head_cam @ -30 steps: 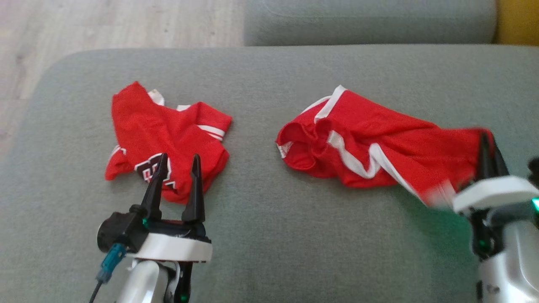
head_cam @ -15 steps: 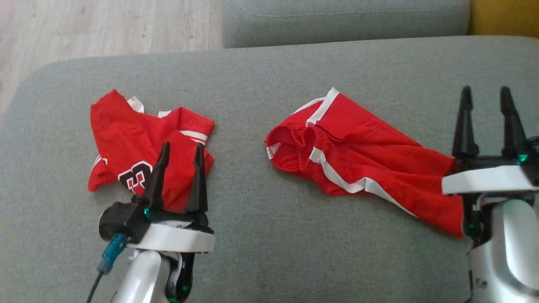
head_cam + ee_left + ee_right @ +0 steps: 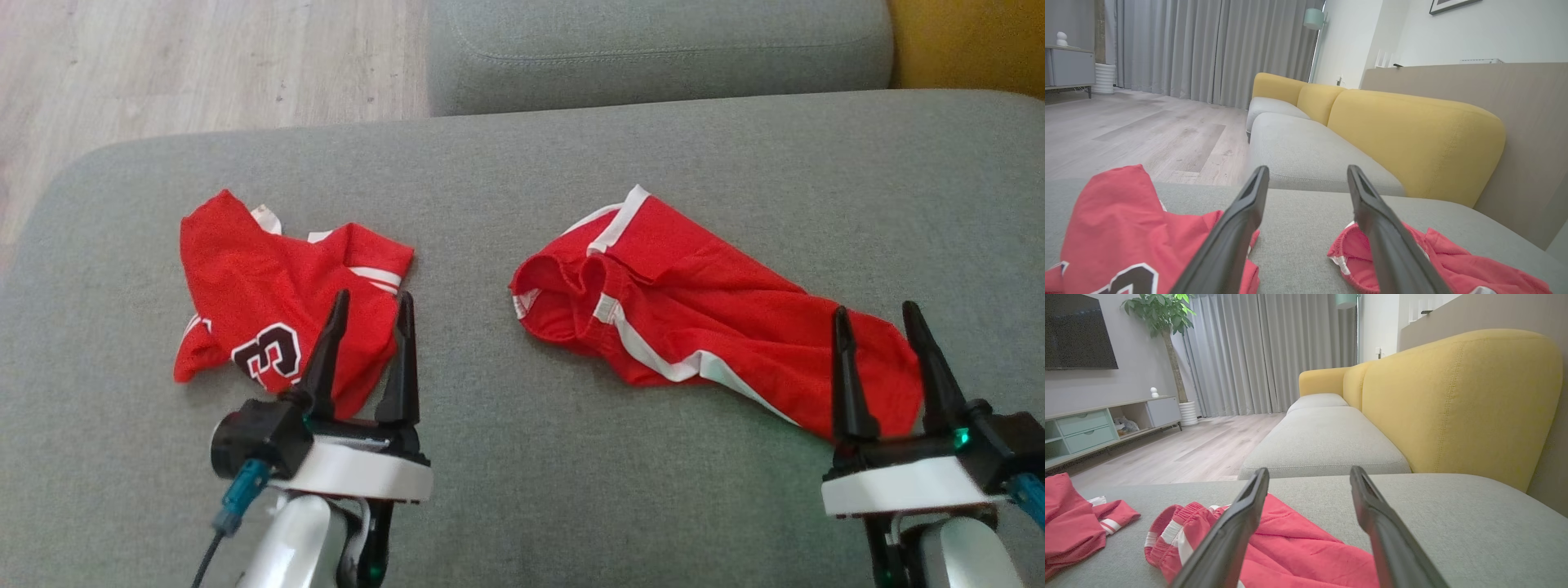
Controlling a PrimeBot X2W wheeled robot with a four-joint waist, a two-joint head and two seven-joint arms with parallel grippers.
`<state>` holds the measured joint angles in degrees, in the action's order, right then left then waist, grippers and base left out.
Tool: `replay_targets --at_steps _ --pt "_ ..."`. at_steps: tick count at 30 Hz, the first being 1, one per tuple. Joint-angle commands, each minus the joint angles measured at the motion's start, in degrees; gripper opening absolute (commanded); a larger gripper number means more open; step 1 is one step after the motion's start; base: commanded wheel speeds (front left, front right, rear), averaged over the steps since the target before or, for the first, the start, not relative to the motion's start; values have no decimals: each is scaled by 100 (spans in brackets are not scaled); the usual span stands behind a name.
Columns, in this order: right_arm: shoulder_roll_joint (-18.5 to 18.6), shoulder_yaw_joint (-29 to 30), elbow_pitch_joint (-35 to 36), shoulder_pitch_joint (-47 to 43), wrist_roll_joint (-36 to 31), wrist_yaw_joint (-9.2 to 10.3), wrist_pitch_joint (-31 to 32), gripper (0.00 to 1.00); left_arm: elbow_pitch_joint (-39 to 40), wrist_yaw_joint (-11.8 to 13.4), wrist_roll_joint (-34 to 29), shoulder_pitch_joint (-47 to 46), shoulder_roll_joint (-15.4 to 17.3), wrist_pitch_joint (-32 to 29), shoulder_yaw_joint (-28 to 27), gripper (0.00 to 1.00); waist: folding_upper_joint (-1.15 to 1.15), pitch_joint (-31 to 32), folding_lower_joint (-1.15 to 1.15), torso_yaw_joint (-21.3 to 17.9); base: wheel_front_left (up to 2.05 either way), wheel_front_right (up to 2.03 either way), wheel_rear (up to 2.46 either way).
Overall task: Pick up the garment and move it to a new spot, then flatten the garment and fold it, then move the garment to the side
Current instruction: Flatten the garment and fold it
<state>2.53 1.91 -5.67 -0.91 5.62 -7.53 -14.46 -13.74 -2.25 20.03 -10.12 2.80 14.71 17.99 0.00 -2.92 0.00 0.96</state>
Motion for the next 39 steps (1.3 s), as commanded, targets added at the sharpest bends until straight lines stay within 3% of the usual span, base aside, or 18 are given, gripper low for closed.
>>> replay_targets --at_steps 1,10,23,39 --pt "35 -155 236 153 32 4 -52 100 131 17 -67 -141 8 29 -138 100 0 -4 0 -18 0 0 0" --pt "35 -39 309 271 43 4 -53 100 -151 -135 -135 -456 8 -7 253 100 0 -140 0 -185 0 0 0" --pt "35 -41 189 446 101 4 -53 100 -987 -494 -166 -1536 47 -1493 1585 100 0 -586 0 -590 0 0 0" --pt "35 -182 128 556 220 4 -53 100 -1649 -517 242 -2306 166 -1933 1703 100 0 -894 0 -1036 0 0 0"
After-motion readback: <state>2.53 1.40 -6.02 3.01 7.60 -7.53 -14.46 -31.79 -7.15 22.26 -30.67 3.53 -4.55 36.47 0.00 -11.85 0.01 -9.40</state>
